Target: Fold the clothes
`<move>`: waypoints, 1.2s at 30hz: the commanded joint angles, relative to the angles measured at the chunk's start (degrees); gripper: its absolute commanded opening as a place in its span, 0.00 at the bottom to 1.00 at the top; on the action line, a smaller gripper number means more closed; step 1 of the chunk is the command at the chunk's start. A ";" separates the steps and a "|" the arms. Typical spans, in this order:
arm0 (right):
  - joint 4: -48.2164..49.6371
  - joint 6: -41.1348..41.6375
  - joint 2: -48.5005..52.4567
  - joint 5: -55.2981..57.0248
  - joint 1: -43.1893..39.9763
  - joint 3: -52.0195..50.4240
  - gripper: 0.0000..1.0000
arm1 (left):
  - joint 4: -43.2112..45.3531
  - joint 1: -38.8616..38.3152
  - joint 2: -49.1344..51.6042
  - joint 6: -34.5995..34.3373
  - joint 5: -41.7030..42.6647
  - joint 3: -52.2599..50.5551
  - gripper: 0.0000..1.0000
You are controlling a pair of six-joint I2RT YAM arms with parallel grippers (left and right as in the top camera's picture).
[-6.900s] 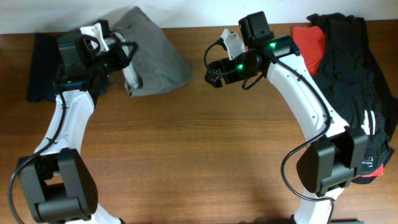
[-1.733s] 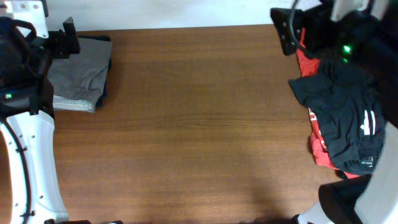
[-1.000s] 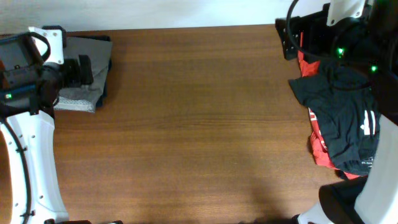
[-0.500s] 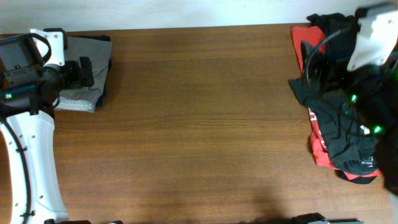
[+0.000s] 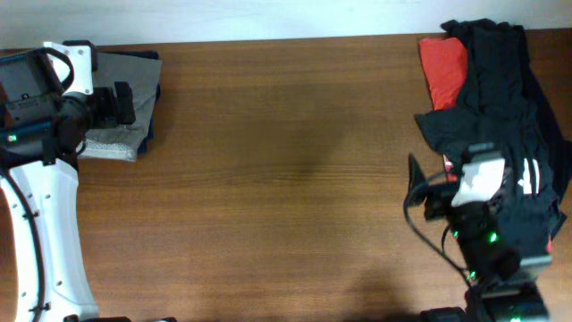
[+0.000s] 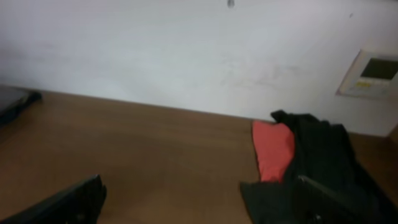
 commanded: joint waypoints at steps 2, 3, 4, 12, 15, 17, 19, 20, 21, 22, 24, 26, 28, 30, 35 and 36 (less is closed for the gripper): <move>3.04 0.22 -8.98 -1.03 -0.35 -10.67 0.99 | 0.13 0.00 0.09 -0.50 0.37 0.39 0.99; 3.69 0.22 -10.99 -0.98 -0.35 -12.79 0.99 | 0.13 0.00 0.09 -0.50 0.37 0.39 0.99; 4.17 0.22 -13.03 -0.87 -0.35 -14.80 0.99 | 0.13 0.00 0.09 -0.50 0.37 0.39 0.99; 5.86 0.22 -24.48 -0.81 -0.35 -26.40 0.99 | 0.13 0.00 0.09 -0.52 0.37 0.39 0.99; 8.79 0.22 -26.97 -0.55 -0.31 -30.49 0.99 | 0.13 0.00 0.09 -0.50 0.37 0.39 0.99; 10.71 0.22 -28.15 0.55 0.15 -32.61 0.99 | 0.13 0.00 0.09 -0.50 0.37 0.39 0.99; 11.54 0.22 -29.27 1.77 0.81 -34.34 0.99 | 0.13 0.00 0.09 -0.50 0.37 0.39 0.99; 11.78 0.22 -29.83 2.40 1.14 -35.17 0.99 | 0.13 0.00 0.09 -0.52 0.37 0.39 0.99; 12.15 0.22 -30.29 2.69 1.31 -35.98 0.99 | 0.13 0.00 0.09 -0.52 0.37 0.39 0.99; 12.68 0.22 -30.82 2.91 1.40 -36.83 0.99 | 0.13 0.00 0.09 -0.50 0.37 0.39 0.99; 14.16 0.24 -31.01 2.84 1.40 -38.38 0.99 | 0.13 0.00 0.09 -0.52 0.37 0.39 0.99; 14.91 0.26 -31.01 2.62 1.38 -39.65 0.99 | 0.13 0.00 0.09 -0.52 0.37 0.39 0.99; 14.49 0.22 -31.01 2.75 1.27 -39.65 0.99 | 0.13 0.00 0.09 -0.52 0.37 0.39 0.99; 14.49 0.24 -31.01 2.82 0.44 -39.65 0.99 | 0.13 0.00 0.09 -0.50 0.37 0.39 0.99; 14.45 0.33 -31.01 2.71 -0.31 -39.65 0.99 | 0.13 0.00 0.09 -0.52 0.37 0.39 0.99; 14.45 0.44 -31.01 2.58 -0.31 -39.65 0.99 | 0.13 0.00 0.09 -0.50 0.37 0.39 0.99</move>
